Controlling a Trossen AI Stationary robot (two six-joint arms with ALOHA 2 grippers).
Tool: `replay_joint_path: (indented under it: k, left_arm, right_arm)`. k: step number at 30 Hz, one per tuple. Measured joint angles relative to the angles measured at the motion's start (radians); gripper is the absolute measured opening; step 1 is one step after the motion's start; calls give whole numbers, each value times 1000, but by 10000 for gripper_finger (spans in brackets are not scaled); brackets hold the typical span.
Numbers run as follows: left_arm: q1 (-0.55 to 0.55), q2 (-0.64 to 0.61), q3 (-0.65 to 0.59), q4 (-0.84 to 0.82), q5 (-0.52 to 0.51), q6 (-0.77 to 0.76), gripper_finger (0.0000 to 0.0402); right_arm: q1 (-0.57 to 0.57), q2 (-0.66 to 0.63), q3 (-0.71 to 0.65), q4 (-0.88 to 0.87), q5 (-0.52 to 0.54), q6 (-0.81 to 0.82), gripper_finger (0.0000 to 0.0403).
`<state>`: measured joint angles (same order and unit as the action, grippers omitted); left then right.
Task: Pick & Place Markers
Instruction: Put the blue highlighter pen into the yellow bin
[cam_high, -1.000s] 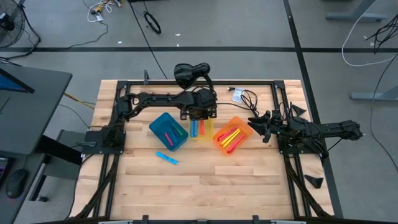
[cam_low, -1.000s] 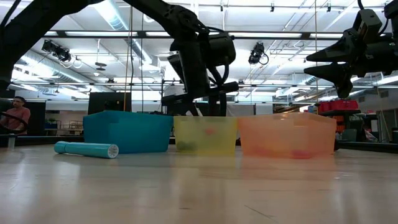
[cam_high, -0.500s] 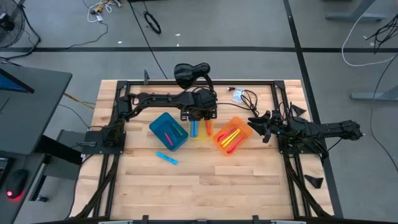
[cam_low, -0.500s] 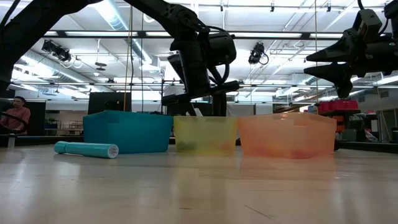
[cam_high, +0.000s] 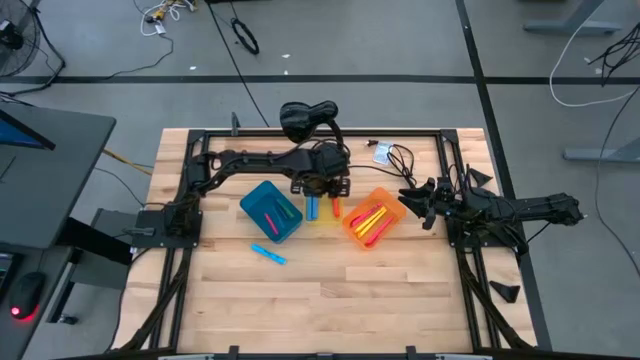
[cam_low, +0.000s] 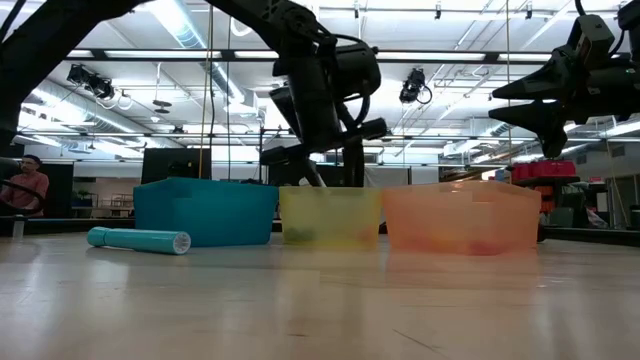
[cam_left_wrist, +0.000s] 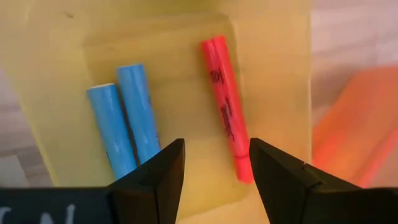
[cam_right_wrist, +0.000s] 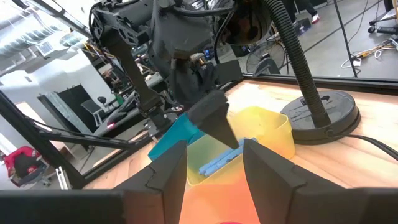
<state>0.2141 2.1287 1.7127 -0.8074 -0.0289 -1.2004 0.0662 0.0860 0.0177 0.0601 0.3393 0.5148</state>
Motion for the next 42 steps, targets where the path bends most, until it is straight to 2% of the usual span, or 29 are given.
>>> replay_joint_path:
  k: [7,15,20,28,34,38,42]
  left_arm:
    - [-5,-34,0,-24,30,239,188]
    - [-10,-61,0,-46,193,587,188]
    - [-22,-88,0,-68,249,793,188]
    - [-47,-127,0,-165,242,1259,188]
    - [-73,-128,0,-244,187,1576,188]
    - [-91,-128,0,-269,152,1683,188]
    - [-97,-128,0,-270,137,1687,188]
  right_arm:
    - [0,0,0,0,0,0,160]
    - [0,0,0,1,0,0,160]
    - [0,0,0,3,0,0,160]
    - [0,0,0,5,0,0,160]
    - [0,0,0,5,0,0,160]
    - [0,0,0,7,0,0,160]
    - [0,0,0,6,0,0,160]
